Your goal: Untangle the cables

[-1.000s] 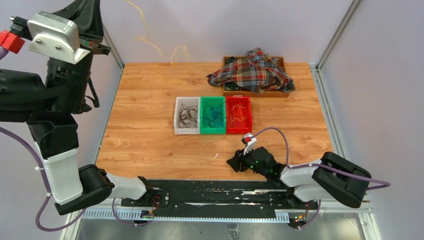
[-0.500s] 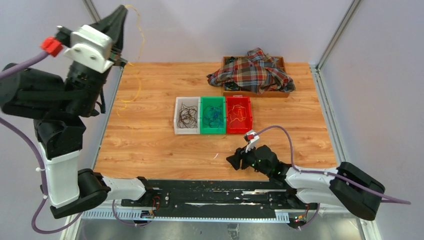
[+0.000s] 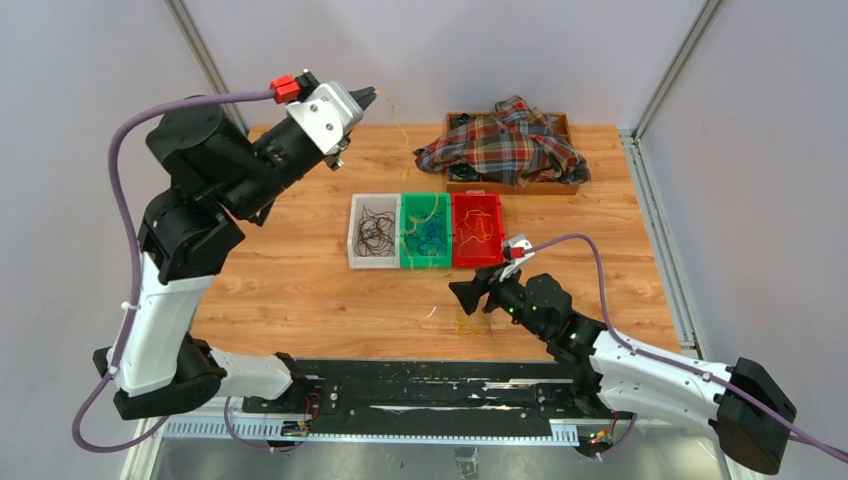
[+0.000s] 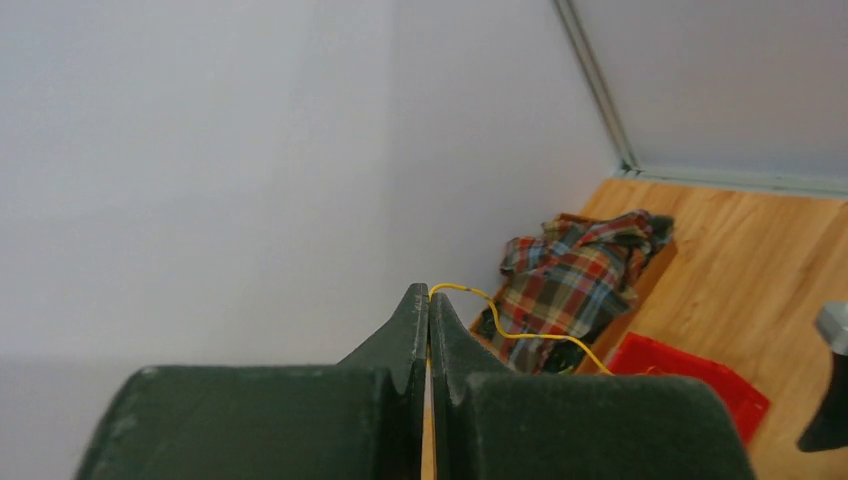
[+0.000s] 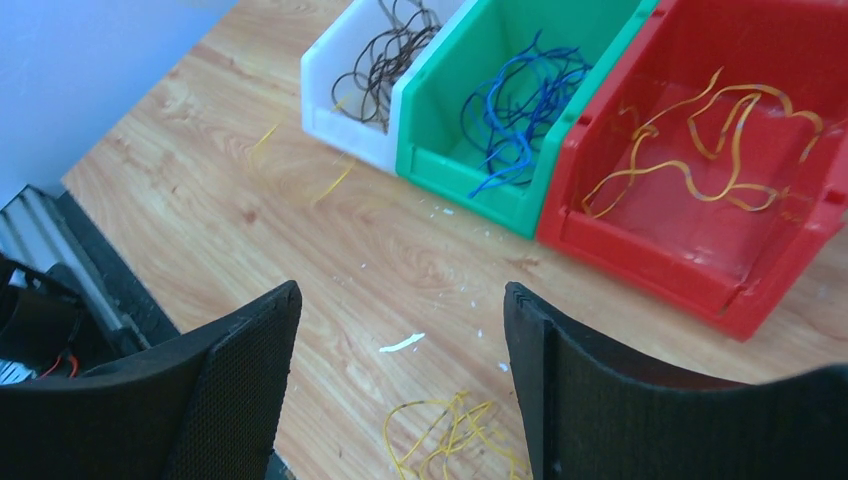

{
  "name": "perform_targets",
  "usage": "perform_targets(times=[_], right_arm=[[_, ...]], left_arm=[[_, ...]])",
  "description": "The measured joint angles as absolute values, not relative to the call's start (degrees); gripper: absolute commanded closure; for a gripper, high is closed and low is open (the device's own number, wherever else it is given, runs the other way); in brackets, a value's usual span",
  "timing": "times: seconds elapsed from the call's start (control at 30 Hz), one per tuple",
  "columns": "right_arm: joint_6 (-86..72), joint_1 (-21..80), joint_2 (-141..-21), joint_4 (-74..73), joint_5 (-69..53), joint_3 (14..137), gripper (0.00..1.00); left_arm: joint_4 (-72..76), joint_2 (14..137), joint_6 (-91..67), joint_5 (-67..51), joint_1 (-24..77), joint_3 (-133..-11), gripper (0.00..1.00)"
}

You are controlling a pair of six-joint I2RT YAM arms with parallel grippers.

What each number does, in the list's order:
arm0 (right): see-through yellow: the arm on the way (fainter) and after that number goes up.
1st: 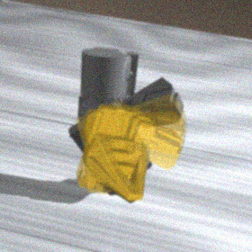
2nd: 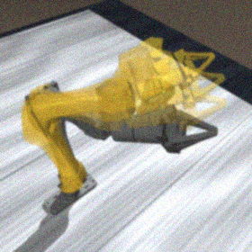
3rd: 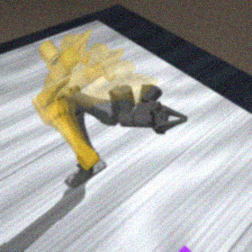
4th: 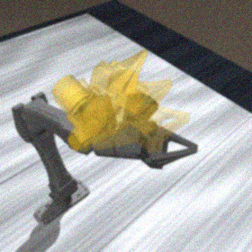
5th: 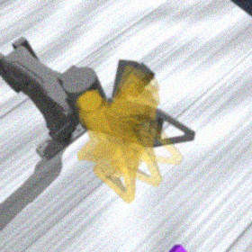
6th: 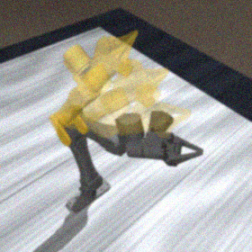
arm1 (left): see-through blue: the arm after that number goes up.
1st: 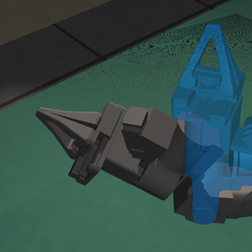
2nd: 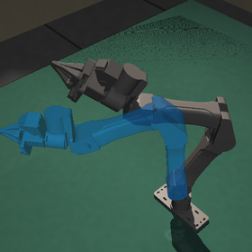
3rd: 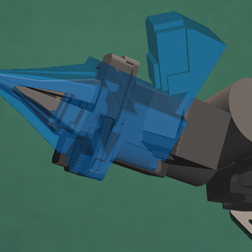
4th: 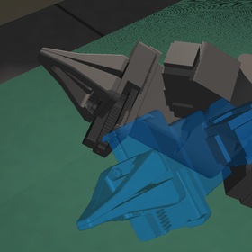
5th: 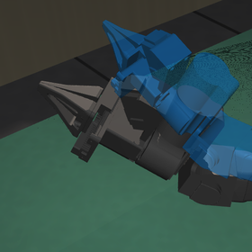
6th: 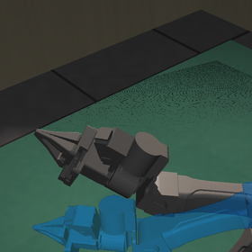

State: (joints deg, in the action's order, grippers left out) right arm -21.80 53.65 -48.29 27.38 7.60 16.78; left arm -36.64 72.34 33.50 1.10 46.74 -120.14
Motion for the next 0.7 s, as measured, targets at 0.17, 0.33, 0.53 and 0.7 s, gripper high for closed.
perform_targets(times=[0.17, 0.33, 0.53, 0.7], right_arm=[[-20.62, 53.65, -49.93, 26.61, 12.23, 20.84, 0.28], [-19.79, 53.6, -50.68, 26.09, 18.72, 23.11, 0.3], [-19.59, 52.97, -52.71, 24.88, 21.19, 24.21, 0.3], [-19.49, 52.31, -54.46, 24.71, 20.95, 25.52, 0.3]], left_arm=[[-36.64, 75.55, 29.41, -3.49, 46.74, -120.88, 1.0], [-36.67, 81.3, 26.44, -6.85, 46.74, -124.66, 1.0], [-35.73, 85.82, 25.26, -9.04, 46.74, -126.93, 1.0], [-33.32, 87.29, 25.21, -9.93, 46.74, -127.63, 1.0]])
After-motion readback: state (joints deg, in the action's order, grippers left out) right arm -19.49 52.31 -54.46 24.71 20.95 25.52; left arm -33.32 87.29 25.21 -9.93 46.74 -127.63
